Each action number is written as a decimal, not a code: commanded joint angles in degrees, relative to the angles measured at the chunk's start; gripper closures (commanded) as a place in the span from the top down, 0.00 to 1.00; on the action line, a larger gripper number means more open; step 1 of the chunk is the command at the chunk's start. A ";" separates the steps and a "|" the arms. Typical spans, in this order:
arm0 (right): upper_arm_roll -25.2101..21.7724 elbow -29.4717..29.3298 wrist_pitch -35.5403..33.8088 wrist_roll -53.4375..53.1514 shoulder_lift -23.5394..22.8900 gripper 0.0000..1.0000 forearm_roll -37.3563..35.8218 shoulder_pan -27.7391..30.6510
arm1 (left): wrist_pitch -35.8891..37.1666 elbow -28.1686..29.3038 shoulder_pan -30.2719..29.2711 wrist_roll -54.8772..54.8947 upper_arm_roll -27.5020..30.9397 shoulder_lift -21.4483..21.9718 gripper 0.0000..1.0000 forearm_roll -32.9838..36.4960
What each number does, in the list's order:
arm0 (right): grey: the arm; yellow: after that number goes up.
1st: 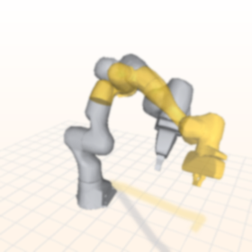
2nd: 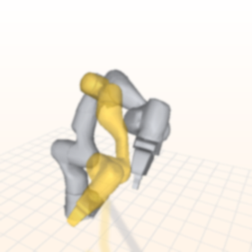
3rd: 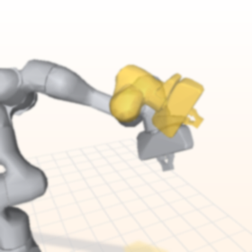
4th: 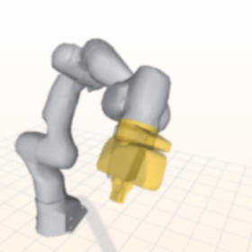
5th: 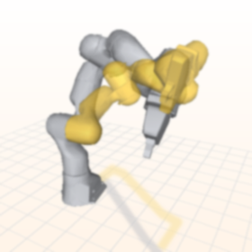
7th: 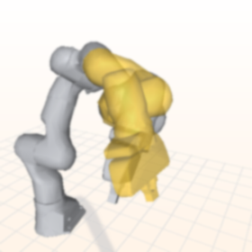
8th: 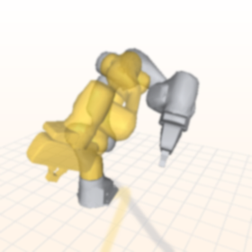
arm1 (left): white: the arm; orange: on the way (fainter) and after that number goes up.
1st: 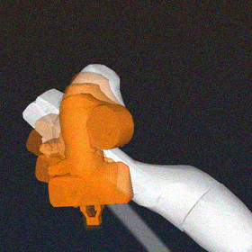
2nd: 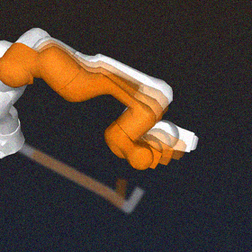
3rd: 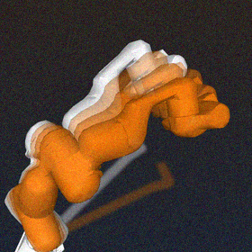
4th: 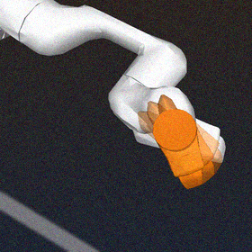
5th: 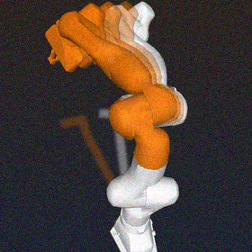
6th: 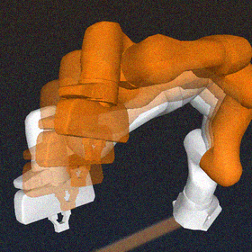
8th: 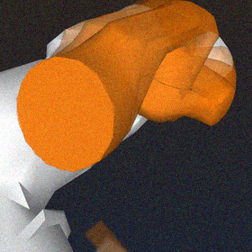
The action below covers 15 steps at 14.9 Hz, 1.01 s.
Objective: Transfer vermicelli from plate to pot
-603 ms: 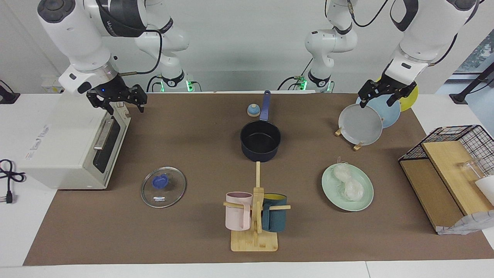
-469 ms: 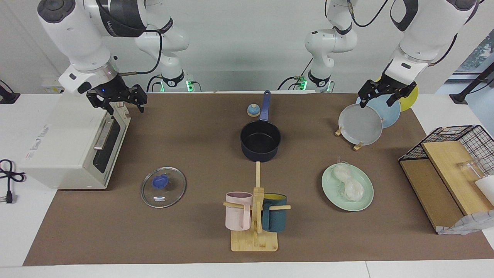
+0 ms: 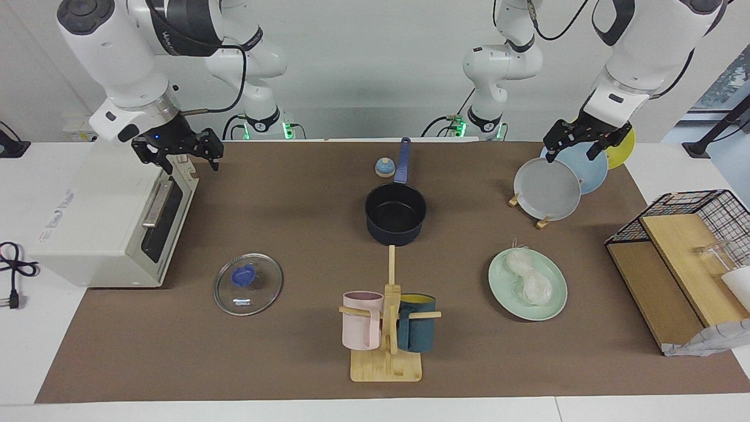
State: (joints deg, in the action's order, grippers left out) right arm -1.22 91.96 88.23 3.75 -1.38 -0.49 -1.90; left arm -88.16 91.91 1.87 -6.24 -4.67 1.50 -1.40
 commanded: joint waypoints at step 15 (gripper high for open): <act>4.12 -0.91 14.06 -4.10 -9.33 1.00 0.75 0.06 | -35.85 3.09 1.38 -3.87 0.45 -29.19 1.00 -1.06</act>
State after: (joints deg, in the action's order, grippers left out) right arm 1.42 91.96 99.93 1.81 -8.15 -0.31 -2.03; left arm -124.06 95.80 2.18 -8.74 -4.97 -27.45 -2.06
